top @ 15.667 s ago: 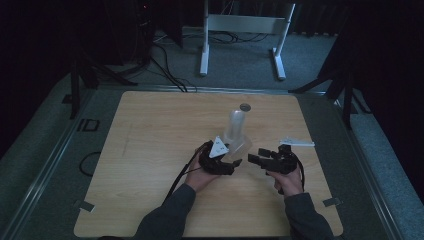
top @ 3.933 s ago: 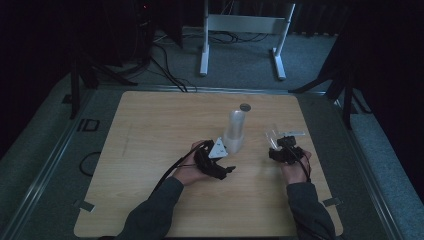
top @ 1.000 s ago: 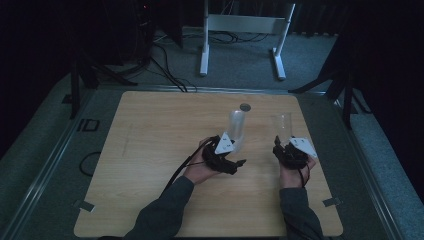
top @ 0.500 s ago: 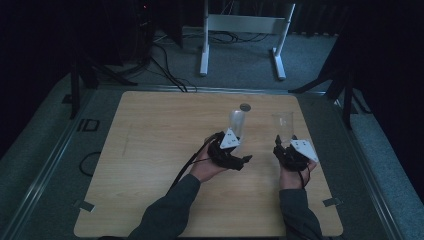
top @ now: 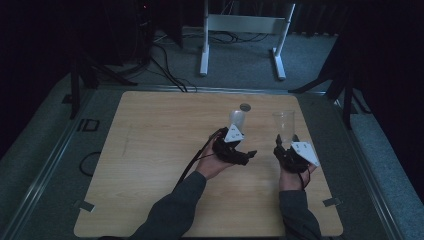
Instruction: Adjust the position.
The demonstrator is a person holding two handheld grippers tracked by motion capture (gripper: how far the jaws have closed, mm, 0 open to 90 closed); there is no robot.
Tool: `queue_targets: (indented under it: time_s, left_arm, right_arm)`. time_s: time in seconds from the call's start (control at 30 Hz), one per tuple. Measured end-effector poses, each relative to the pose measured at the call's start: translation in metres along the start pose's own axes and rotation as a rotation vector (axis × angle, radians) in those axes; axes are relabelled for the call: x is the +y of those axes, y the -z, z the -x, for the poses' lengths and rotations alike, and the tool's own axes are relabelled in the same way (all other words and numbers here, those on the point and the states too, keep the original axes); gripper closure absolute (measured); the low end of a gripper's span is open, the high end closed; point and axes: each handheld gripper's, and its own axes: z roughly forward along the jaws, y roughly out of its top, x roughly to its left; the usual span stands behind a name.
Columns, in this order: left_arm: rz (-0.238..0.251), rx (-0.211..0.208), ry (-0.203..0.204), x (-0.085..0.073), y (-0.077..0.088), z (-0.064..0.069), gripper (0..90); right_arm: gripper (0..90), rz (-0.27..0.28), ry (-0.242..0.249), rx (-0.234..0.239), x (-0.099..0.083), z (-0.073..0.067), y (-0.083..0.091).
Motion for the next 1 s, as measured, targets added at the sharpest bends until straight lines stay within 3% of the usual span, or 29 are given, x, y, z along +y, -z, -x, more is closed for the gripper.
queue_targets:
  time_s: [0.03,0.13,0.23,0.4,0.7,1.0]
  left_arm:
    - [0.015,0.001,0.023,0.003,-0.003,0.0,24.0]
    - [0.023,0.001,0.036,0.007,-0.006,0.0,24.0]
    - [0.023,0.001,0.036,0.007,-0.006,0.0,24.0]
    - [0.035,0.003,0.043,0.021,-0.013,0.003,24.0]
    - [0.047,-0.021,0.113,0.037,-0.025,0.0,24.0]
    - [0.058,-0.017,0.127,0.046,-0.031,0.002,24.0]
  right_arm:
    - [42.7,0.003,0.001,0.003,0.0,-0.001,0.0]
    - [42.7,0.001,0.002,0.006,0.0,-0.001,0.0]
    - [42.7,0.002,0.003,0.006,0.0,-0.001,0.0]
    - [42.7,0.003,0.001,0.009,0.0,-0.002,0.002]
    - [42.7,0.016,0.0,0.008,0.001,-0.001,0.004]
    - [42.7,0.027,-0.002,0.007,0.001,-0.002,0.006]
